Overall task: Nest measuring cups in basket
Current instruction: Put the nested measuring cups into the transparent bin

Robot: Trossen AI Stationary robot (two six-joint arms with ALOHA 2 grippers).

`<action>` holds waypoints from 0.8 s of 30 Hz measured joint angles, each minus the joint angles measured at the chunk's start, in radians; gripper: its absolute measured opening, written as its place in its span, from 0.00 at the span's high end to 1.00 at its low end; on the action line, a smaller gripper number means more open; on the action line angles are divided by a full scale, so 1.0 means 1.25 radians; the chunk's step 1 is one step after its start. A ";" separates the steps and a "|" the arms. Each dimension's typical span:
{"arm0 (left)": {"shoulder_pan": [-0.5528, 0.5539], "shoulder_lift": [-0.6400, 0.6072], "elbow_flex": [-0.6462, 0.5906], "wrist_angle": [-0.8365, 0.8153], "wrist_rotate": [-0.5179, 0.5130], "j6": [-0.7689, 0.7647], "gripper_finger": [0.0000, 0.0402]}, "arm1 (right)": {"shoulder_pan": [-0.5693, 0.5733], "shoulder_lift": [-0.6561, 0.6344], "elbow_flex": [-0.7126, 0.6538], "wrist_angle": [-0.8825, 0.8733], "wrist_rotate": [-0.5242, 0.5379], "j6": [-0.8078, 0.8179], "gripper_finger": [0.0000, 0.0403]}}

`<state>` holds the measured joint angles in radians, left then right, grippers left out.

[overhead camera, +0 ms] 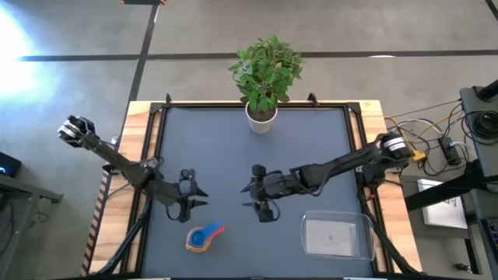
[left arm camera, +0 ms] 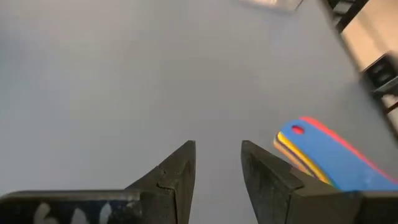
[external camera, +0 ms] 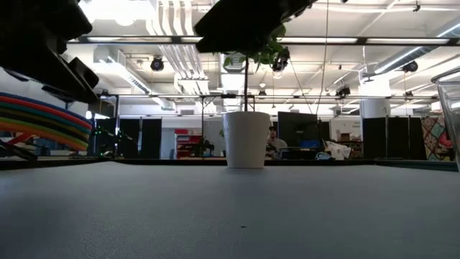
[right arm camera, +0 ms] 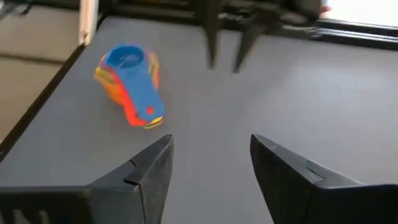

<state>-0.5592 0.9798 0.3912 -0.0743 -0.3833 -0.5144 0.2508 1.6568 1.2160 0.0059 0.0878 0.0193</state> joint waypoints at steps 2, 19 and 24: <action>0.000 -0.033 -0.045 0.069 0.000 0.003 0.72 | -0.001 0.037 0.035 -0.016 -0.027 -0.017 0.45; 0.000 -0.319 -0.194 0.254 -0.003 0.155 0.72 | -0.005 0.326 0.399 -0.199 -0.161 -0.086 0.19; 0.000 -0.362 -0.204 0.228 -0.008 0.232 0.72 | -0.005 0.386 0.475 -0.233 -0.161 -0.117 0.19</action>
<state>-0.5593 0.5271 0.1356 0.2103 -0.3935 -0.2238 0.2440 2.1396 1.8094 -0.2848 -0.1139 -0.1275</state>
